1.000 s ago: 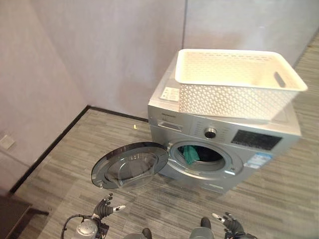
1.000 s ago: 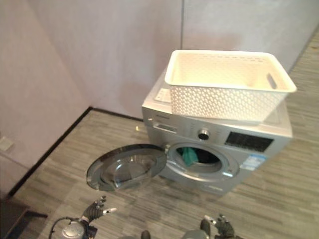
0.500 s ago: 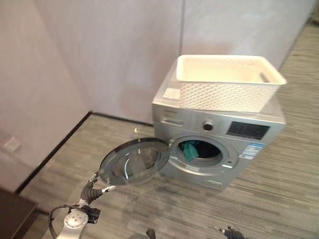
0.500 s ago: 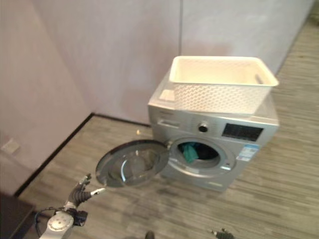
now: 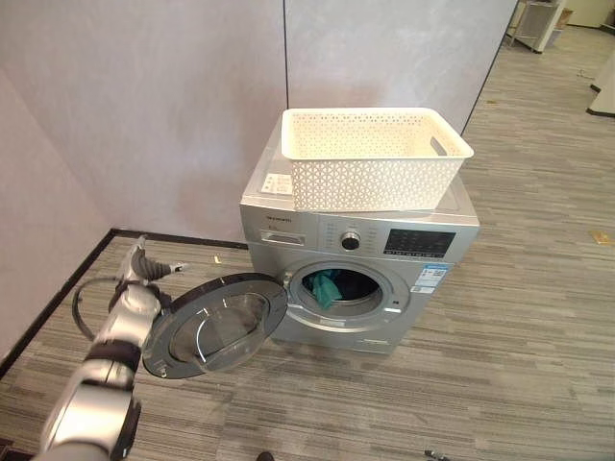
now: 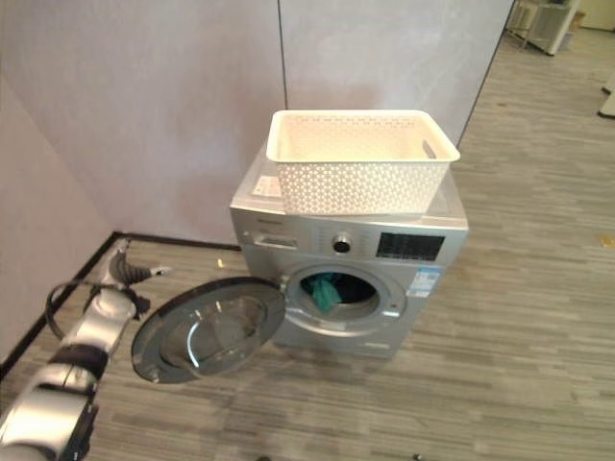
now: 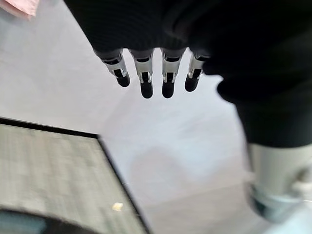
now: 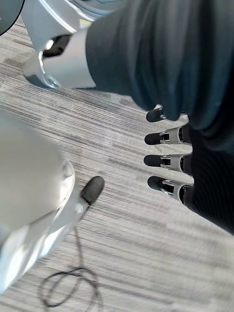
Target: Grab the laundry basket,head to the washer,open it,put in the laundry and shut it.
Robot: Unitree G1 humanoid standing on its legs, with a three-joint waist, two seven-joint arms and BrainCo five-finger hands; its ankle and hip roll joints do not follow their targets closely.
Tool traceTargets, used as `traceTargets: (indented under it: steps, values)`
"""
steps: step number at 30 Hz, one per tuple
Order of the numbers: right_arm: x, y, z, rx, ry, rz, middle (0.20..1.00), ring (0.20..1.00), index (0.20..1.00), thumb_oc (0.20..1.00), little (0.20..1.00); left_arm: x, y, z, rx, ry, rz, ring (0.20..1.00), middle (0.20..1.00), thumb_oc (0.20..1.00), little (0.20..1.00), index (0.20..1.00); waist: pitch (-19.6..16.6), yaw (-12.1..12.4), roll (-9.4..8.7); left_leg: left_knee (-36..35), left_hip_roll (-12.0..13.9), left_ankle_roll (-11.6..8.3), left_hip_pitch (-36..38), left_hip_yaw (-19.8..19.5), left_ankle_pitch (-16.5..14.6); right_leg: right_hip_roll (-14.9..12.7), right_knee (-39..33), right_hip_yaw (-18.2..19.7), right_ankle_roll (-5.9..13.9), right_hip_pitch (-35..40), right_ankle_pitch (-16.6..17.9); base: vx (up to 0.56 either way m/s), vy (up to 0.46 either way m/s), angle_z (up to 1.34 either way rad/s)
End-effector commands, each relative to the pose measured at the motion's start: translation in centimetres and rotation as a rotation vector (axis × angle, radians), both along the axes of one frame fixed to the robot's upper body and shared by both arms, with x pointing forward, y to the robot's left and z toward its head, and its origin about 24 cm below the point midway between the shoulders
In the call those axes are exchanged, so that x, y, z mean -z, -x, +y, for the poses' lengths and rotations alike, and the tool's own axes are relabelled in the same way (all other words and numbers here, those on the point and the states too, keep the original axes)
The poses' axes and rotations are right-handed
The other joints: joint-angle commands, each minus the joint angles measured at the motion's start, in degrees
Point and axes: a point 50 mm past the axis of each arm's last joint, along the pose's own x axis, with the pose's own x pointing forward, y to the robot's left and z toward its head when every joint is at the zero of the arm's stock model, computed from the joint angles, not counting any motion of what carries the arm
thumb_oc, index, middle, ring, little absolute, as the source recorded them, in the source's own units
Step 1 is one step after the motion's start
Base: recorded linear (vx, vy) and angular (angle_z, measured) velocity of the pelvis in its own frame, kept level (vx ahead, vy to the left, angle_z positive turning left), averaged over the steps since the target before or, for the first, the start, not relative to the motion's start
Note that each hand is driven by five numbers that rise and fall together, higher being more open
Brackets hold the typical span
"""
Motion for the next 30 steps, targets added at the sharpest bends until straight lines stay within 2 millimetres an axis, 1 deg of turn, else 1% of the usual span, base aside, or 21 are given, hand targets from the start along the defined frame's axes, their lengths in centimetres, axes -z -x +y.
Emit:
traceTargets:
  steps: [1,2,3,5,6,9,11,12,13,14,16,18,21,23,24,25,26,27,28,29,30]
  values:
    - [-0.6,-2.3,0.9,-0.027,-0.030,-0.078,1.000,1.000,1.000,1.000,1.000,-6.6,-0.3,3.2,-0.094,-0.070,-0.141,1.000,1.000,1.000,1.000,1.000,6.0,0.6,-3.07,-0.1,1.3,-0.95,0.7,1.0,-4.3,-5.0,1.9,1.5,4.79,-2.1,-0.7,-0.11,0.014,-0.11]
    - [-1.0,-3.2,1.2,-0.057,-0.043,-0.114,1.000,1.000,1.000,1.000,1.000,-8.3,0.1,4.3,-0.140,-0.098,-0.158,1.000,1.000,1.000,1.000,1.000,7.8,0.3,-4.48,0.3,1.6,-0.90,-0.5,1.2,-4.0,-5.0,2.4,2.1,4.86,-3.7,-0.2,-0.11,0.014,-0.16]
    - [-1.0,-3.3,1.3,-0.056,-0.044,-0.114,1.000,1.000,1.000,1.000,1.000,-8.4,0.0,4.3,-0.139,-0.099,-0.158,1.000,1.000,1.000,1.000,1.000,7.8,0.3,-4.54,0.3,1.6,-0.90,-0.5,1.2,-4.0,-5.0,2.4,2.1,4.86,-3.7,-0.2,-0.11,0.003,-0.19]
    - [-1.5,-4.2,1.6,-0.060,-0.069,-0.163,1.000,1.000,1.000,1.000,1.000,-9.9,0.8,5.7,-0.196,-0.093,-0.199,1.000,1.000,1.000,1.000,1.000,9.7,0.0,-6.39,0.8,2.0,-0.91,-2.0,1.4,-3.7,-5.0,2.6,2.8,4.95,-5.3,0.6,-0.10,-0.002,-0.13]
    - [-2.2,-5.0,1.6,-0.065,-0.090,-0.213,1.000,1.000,1.000,1.000,1.000,-11.9,1.4,6.7,-0.228,-0.115,-0.236,1.000,1.000,1.000,1.000,1.000,11.4,-0.2,-8.05,1.3,2.4,-1.03,-3.7,1.3,-3.4,-4.9,2.7,2.9,5.01,-6.8,1.4,-0.08,0.005,-0.13]
    - [-2.9,-5.9,1.4,-0.040,-0.104,-0.270,1.000,1.000,1.000,1.000,1.000,-13.9,1.9,7.3,-0.244,-0.136,-0.272,1.000,1.000,1.000,1.000,1.000,13.4,-0.6,-9.96,2.5,2.9,-1.24,-7.2,0.6,-2.8,-4.9,2.4,2.7,5.13,-9.1,2.5,-0.08,-0.010,-0.04]
    - [-3.1,-6.1,1.4,-0.031,-0.107,-0.279,1.000,1.000,1.000,1.000,1.000,-14.3,1.8,7.4,-0.241,-0.131,-0.282,1.000,1.000,1.000,1.000,1.000,13.8,-0.7,-10.47,3.0,2.9,-1.23,-8.5,0.2,-2.7,-4.8,2.3,2.6,5.15,-9.8,2.9,-0.04,-0.005,0.08]
    - [-3.2,-6.3,1.3,-0.022,-0.106,-0.285,1.000,1.000,1.000,1.000,1.000,-13.9,1.9,7.5,-0.240,-0.104,-0.270,1.000,1.000,1.000,1.000,1.000,14.3,-0.8,-10.74,3.2,3.0,-1.26,-9.3,-0.1,-2.6,-4.8,2.2,2.5,5.23,-10.2,3.2,0.05,0.010,0.24]
    - [-3.2,-6.5,1.4,-0.012,-0.110,-0.286,1.000,1.000,1.000,1.000,1.000,-12.0,2.4,8.1,-0.246,-0.036,-0.196,1.000,1.000,1.000,1.000,1.000,14.6,-1.0,-11.14,3.1,3.3,-1.70,-9.9,-1.2,-3.9,-4.3,1.7,2.9,5.91,-10.4,2.8,-0.02,0.027,0.26]
    - [-3.2,-6.6,1.4,-0.012,-0.109,-0.287,1.000,1.000,1.000,1.000,1.000,-12.0,2.4,8.1,-0.246,-0.035,-0.197,1.000,1.000,1.000,1.000,1.000,14.8,-1.1,-11.38,3.6,3.0,-1.18,-10.7,-0.6,-2.7,-4.8,1.9,2.3,5.40,-11.0,3.6,0.07,0.026,0.18]
    - [-3.4,-6.9,1.2,-0.010,-0.109,-0.290,1.000,1.000,1.000,1.000,1.000,-9.7,3.0,8.5,-0.231,-0.015,-0.049,1.000,1.000,1.000,1.000,1.000,15.0,-1.7,-12.13,3.8,3.3,-1.67,-11.5,-1.0,-4.2,-4.1,1.6,3.1,6.00,-11.7,3.3,0.02,0.029,0.03]
    - [-3.5,-7.2,1.4,-0.017,-0.112,-0.299,1.000,1.000,1.000,1.000,1.000,-9.9,2.9,8.4,-0.225,-0.010,-0.058,1.000,1.000,1.000,1.000,1.000,15.0,-1.8,-12.48,4.2,3.3,-1.65,-12.2,-1.1,-4.3,-4.1,1.7,3.1,5.96,-12.2,3.4,-0.02,-0.009,0.07]
    - [-4.0,-8.1,1.7,-0.041,-0.104,-0.335,1.000,1.000,1.000,1.000,1.000,-10.8,0.5,5.8,-0.114,0.213,-0.282,1.000,1.000,1.000,1.000,1.000,15.3,-2.5,-13.28,4.3,3.1,-1.68,-13.9,-1.8,-4.3,-3.8,1.5,2.7,6.16,-13.3,3.8,-0.01,-0.027,0.04]
    - [-4.2,-8.3,2.4,-0.056,-0.125,-0.353,1.000,1.000,1.000,1.000,1.000,-9.7,-0.8,3.6,-0.008,0.254,-0.310,1.000,1.000,1.000,1.000,1.000,15.1,-2.6,-12.81,3.8,2.8,-1.61,-13.7,-1.8,-4.2,-4.0,1.5,2.5,6.18,-13.5,3.8,0.03,0.012,0.12]
    - [-4.2,-8.3,2.4,-0.057,-0.123,-0.352,1.000,1.000,1.000,1.000,1.000,-9.6,-0.8,3.6,-0.009,0.255,-0.309,1.000,1.000,1.000,1.000,1.000,15.0,-2.7,-12.74,3.8,2.9,-1.61,-13.7,-1.8,-4.2,-3.9,1.5,2.5,6.18,-13.5,3.8,0.04,0.022,0.15]
    - [-4.1,-8.2,2.5,-0.043,-0.128,-0.356,1.000,1.000,1.000,1.000,1.000,-6.9,-1.7,1.0,0.091,0.277,-0.271,1.000,1.000,1.000,1.000,1.000,15.1,-2.3,-12.27,3.7,2.5,-1.36,-13.2,-1.7,-4.6,-4.1,1.7,2.4,6.04,-13.2,3.5,0.02,0.017,0.06]
    - [-4.1,-8.1,2.4,-0.043,-0.126,-0.354,1.000,1.000,1.000,1.000,1.000,-6.7,-1.6,1.0,0.090,0.279,-0.269,1.000,1.000,1.000,1.000,1.000,15.0,-2.3,-12.16,3.7,2.5,-1.36,-13.1,-1.6,-4.6,-4.1,1.7,2.4,6.05,-13.1,3.5,0.03,0.031,0.04]
    - [-4.0,-7.9,2.2,-0.029,-0.122,-0.351,1.000,1.000,1.000,1.000,1.000,-4.6,-1.7,-0.7,0.152,0.338,-0.251,1.000,1.000,1.000,1.000,1.000,15.0,-1.9,-11.60,3.8,2.4,-1.24,-12.7,-1.6,-4.8,-4.2,1.9,2.3,5.87,-12.8,3.1,0.04,0.054,0.01]
    - [-3.9,-7.6,1.9,-0.004,-0.115,-0.346,1.000,1.000,1.000,1.000,1.000,-0.5,-0.9,-3.7,0.257,0.445,-0.215,1.000,1.000,1.000,1.000,1.000,14.7,-1.3,-10.41,3.8,2.0,-0.96,-11.6,-1.4,-5.4,-4.5,2.2,2.2,5.50,-12.2,2.4,0.04,0.054,0.01]
    - [-3.9,-7.5,1.9,-0.005,-0.113,-0.343,1.000,1.000,1.000,1.000,1.000,-0.3,-0.8,-3.7,0.254,0.447,-0.213,1.000,1.000,1.000,1.000,1.000,14.6,-1.3,-10.31,3.8,2.1,-0.97,-11.5,-1.3,-5.4,-4.5,2.2,2.2,5.50,-12.1,2.4,0.06,0.062,0.01]
    - [-3.9,-7.3,1.5,0.008,-0.103,-0.336,1.000,1.000,1.000,1.000,1.000,2.3,0.3,-5.6,0.321,0.516,-0.166,1.000,1.000,1.000,1.000,1.000,14.3,-0.9,-9.45,3.8,1.8,-0.80,-10.7,-1.2,-5.6,-4.6,2.3,2.2,5.29,-11.6,2.0,0.01,0.086,0.04]
